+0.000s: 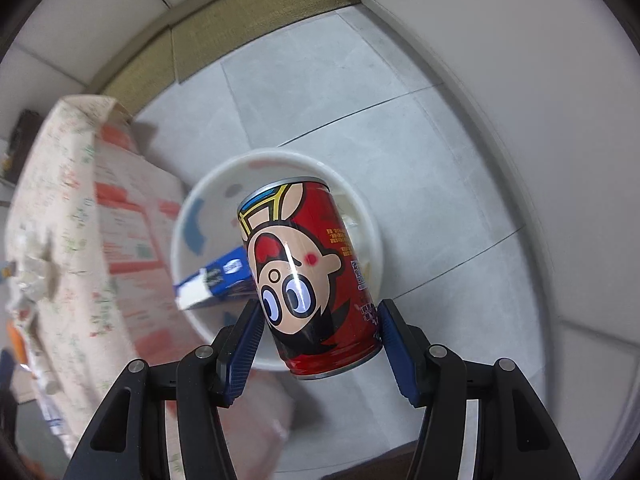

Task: Collect trash
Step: 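Lower the red can into the white bucket and open the right gripper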

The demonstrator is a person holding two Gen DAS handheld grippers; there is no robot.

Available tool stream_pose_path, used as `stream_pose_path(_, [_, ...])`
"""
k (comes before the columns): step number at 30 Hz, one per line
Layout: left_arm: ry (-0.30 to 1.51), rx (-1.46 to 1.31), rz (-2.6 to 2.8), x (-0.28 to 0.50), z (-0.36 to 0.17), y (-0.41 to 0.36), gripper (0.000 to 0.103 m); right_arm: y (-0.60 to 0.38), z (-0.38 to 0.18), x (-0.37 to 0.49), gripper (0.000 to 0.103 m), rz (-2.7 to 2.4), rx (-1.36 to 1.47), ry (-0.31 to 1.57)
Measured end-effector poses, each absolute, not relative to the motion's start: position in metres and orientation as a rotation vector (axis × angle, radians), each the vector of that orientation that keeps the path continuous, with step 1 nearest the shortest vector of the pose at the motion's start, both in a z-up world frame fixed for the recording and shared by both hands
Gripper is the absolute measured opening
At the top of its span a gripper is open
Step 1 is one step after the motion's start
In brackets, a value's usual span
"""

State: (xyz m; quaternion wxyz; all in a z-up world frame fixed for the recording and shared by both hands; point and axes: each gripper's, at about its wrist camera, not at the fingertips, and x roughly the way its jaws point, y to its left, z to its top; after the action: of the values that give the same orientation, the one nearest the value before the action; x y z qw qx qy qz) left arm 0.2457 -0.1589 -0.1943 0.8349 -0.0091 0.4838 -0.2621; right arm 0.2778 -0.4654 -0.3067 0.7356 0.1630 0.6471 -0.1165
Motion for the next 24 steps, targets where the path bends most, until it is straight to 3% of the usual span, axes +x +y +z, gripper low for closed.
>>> stream_pose_path(4, [1.04,-0.02,-0.553,0.24,-0.185,-0.139,0.055,-0.461,-0.291,0.294,0.059,-0.185,0.39,1.409])
stream_pose_path(10, [1.058,0.017,-0.54,0.233,-0.179,-0.12,0.057,-0.444,-0.32,0.304,0.059,-0.211,0.188,1.579])
stream_pose_path(18, [1.067,-0.033,-0.534,0.231,-0.181,-0.092,0.057,-0.389,-0.321,0.333,0.059,-0.141,-0.549,1.602])
stream_pose_path(24, [1.069,-0.043,-0.526,0.235,-0.183,-0.082,0.058,-0.355,-0.323,0.345,0.059,0.001,-0.771,1.689])
